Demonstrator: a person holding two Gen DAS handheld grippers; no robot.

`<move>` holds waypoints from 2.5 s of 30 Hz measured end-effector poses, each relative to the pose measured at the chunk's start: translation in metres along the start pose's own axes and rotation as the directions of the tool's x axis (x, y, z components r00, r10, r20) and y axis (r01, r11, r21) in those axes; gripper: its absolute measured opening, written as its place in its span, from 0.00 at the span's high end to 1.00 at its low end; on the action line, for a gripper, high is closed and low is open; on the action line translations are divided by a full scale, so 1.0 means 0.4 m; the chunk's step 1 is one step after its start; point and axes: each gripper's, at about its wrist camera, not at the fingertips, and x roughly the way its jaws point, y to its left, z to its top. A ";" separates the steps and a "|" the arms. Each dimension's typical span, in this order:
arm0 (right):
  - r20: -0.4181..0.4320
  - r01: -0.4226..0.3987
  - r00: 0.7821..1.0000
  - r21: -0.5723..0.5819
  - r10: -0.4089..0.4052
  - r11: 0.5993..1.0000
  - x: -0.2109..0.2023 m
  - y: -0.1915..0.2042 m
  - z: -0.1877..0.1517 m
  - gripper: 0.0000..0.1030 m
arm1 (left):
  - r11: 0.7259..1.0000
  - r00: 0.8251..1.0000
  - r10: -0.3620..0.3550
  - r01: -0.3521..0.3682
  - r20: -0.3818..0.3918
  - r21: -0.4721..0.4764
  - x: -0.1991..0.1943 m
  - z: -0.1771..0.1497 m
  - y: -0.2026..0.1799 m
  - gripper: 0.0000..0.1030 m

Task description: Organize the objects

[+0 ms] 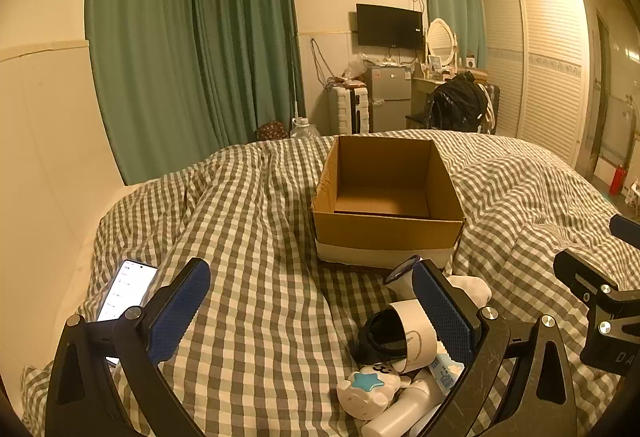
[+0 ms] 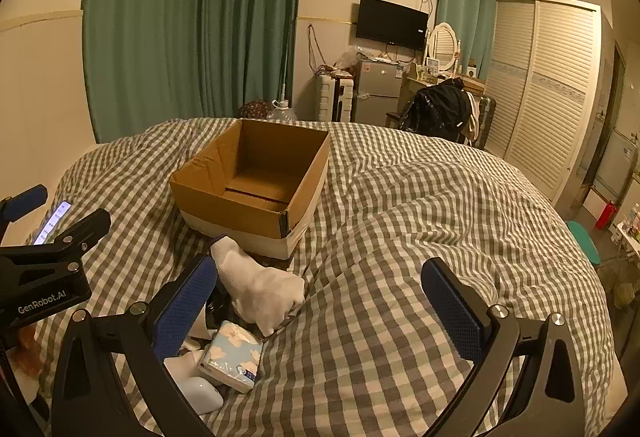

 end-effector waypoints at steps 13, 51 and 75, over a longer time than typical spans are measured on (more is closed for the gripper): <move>-0.006 -0.012 1.000 -0.020 0.011 1.000 0.001 0.016 -0.004 0.00 | 1.000 1.000 0.000 0.000 -0.015 -0.011 0.004 -0.004 0.009 0.00; -0.176 -0.149 0.976 -0.095 0.131 0.984 0.105 0.018 -0.025 0.00 | 0.994 0.948 -0.087 0.105 -0.305 0.041 0.147 -0.094 -0.027 0.00; -0.305 -0.171 0.941 -0.060 0.145 0.983 0.278 -0.044 -0.009 0.03 | 0.935 0.841 -0.316 0.354 -0.439 0.005 0.283 -0.127 -0.150 0.66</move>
